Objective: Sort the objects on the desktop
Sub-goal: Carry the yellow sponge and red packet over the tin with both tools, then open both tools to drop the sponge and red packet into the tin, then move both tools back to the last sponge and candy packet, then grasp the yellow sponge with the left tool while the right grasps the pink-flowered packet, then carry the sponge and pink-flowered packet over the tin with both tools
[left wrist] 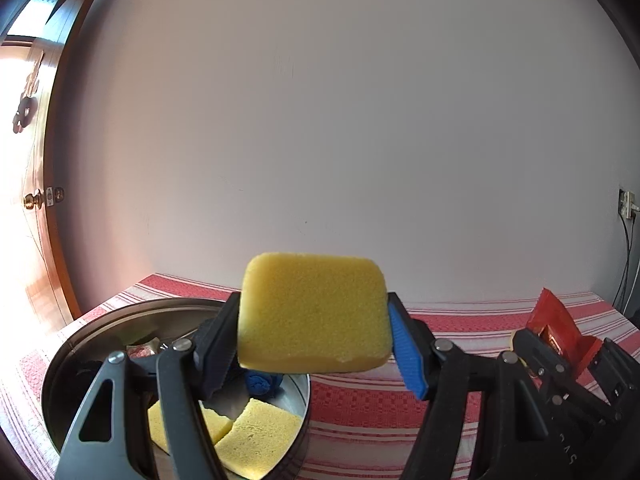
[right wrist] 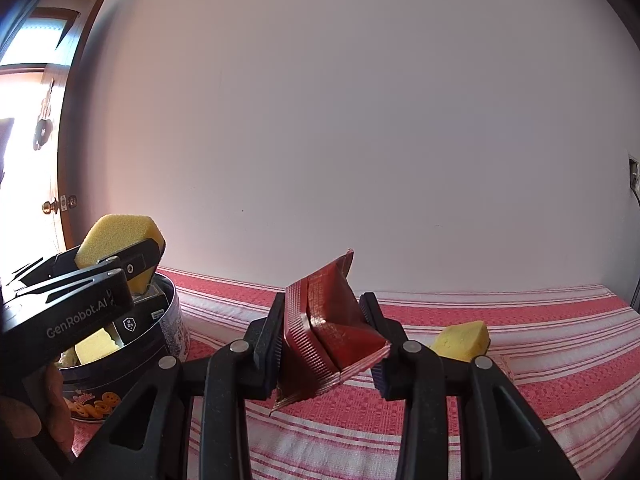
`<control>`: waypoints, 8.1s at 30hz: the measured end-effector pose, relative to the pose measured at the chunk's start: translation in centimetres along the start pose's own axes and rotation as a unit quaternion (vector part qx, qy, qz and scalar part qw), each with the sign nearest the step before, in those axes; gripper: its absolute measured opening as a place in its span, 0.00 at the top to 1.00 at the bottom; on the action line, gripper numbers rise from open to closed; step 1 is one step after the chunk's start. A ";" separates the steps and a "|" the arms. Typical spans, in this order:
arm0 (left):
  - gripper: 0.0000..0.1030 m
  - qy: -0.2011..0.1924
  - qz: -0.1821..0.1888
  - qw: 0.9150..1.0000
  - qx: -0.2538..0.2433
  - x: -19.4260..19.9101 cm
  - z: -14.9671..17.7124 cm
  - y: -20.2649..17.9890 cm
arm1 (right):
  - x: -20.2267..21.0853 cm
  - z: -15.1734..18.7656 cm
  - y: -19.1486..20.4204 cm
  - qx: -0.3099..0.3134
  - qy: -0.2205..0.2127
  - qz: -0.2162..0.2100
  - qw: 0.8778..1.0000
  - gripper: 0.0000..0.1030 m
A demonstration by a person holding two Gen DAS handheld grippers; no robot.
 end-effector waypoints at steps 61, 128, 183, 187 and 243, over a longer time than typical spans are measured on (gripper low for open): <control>0.01 0.019 -0.344 0.932 0.112 0.4 -1.2 19.6 | -3.2 -3.7 19.6 0.060 0.002 -0.110 0.992 0.06; 0.01 0.184 0.177 0.966 -0.047 -5.5 9.0 -16.4 | 2.7 9.3 -24.9 -0.241 0.132 0.251 0.928 0.02; 0.43 0.106 0.108 0.988 0.032 1.0 0.0 2.2 | -6.9 11.4 -16.1 -0.138 0.323 0.092 0.932 0.06; 0.43 0.097 0.103 0.989 0.038 1.2 -1.0 3.5 | -8.0 11.4 -14.5 -0.069 0.356 0.116 0.925 0.12; 0.41 0.040 -0.007 0.999 -0.022 0.6 0.4 6.8 | 2.7 0.1 -3.2 0.011 0.013 -0.023 1.000 0.45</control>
Point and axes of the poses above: each gripper's, at about its wrist camera, not at the fingertips, and x roughly against the way its jaws point, y to its left, z to its underside, the point moved 8 cm from there along -x, roughly the way its jaws point, and after that the axes turned 10 degrees about x, right-handed, at the moved point
